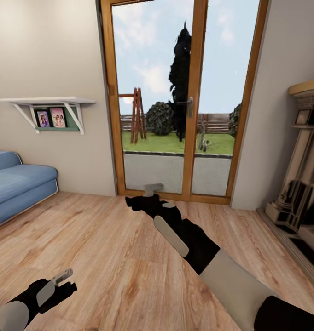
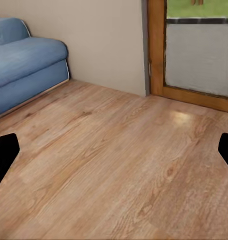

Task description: Place each of the two pumpkins and all three candles from the living room inside a cabinet in the living room (use any cabinet), then make sure every cabinet is closed, and position the cauldron so it is next to a table in the living room.

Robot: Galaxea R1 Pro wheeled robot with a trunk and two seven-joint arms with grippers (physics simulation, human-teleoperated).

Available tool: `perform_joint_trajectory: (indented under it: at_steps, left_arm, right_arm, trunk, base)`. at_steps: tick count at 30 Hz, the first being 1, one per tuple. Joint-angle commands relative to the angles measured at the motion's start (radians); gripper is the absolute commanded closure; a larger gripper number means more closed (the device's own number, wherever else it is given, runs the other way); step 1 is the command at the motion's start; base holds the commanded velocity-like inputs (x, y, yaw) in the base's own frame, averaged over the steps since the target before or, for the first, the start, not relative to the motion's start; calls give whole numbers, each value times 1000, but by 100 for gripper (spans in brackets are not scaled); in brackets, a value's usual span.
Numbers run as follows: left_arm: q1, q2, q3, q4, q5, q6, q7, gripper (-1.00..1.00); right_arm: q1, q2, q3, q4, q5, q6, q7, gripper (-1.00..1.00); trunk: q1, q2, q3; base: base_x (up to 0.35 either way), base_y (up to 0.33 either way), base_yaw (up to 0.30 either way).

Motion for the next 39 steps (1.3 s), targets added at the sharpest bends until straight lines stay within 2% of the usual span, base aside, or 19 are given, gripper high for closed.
perform_joint_trajectory:
  at_steps: [1, 4, 9, 13, 21, 24, 28, 31, 37, 39]
  left_arm:
    - [0, 0, -3, -3, 10, 6, 7, -100]
    - [0, -5, -3, -3, 9, 5, 7, -100]
    - [0, -6, -3, -3, 9, 5, 7, -100]
    - [0, -9, -3, 1, 12, 5, 7, -100]
    - [1, -34, -4, 58, 11, -13, 7, -100]
    - [1, -56, -4, 61, 9, -21, 7, -100]
    - [2, -85, -4, 66, 5, -66, 7, -100]
    - [2, -93, -4, 72, 2, -78, 7, -100]
    - [2, -100, -4, 74, 0, -83, 7, -100]
    - [2, -100, -4, 74, 0, -83, 7, -100]
  right_arm:
    - [7, -2, 1, -44, -10, 18, -11, -100]
    - [24, -7, -4, -127, -10, 63, -12, -100]
    - [30, -17, -9, -161, -11, 80, -12, -100]
    - [31, -29, -14, -166, -11, 83, -12, -100]
    - [31, -34, -21, -167, -12, 87, -12, -100]
    - [31, -35, -21, -167, -11, 96, -12, -100]
    - [31, -35, -21, -167, -11, 98, -12, -100]
    - [31, -35, -21, -167, -11, 97, -12, -100]
    - [31, -35, -21, -166, -11, 97, -11, -100]
    - [31, -35, -21, -165, -11, 97, -12, -100]
  trunk:
    - [0, -1, -5]
    - [2, -2, -17]
    - [4, -3, -36]
    - [6, -4, -52]
    - [9, -5, -82]
    - [11, -6, -94]
    - [12, -7, -110]
    - [14, -8, -121]
    - [14, -8, -121]
    - [15, -8, -129]
  base:
    - [0, 0, 0]
    - [0, 0, 0]
    - [0, 0, 0]
    - [0, 0, 0]
    - [0, 0, 0]
    - [0, 0, 0]
    - [0, 0, 0]
    - [0, 0, 0]
    - [0, 0, 0]
    - [0, 0, 0]
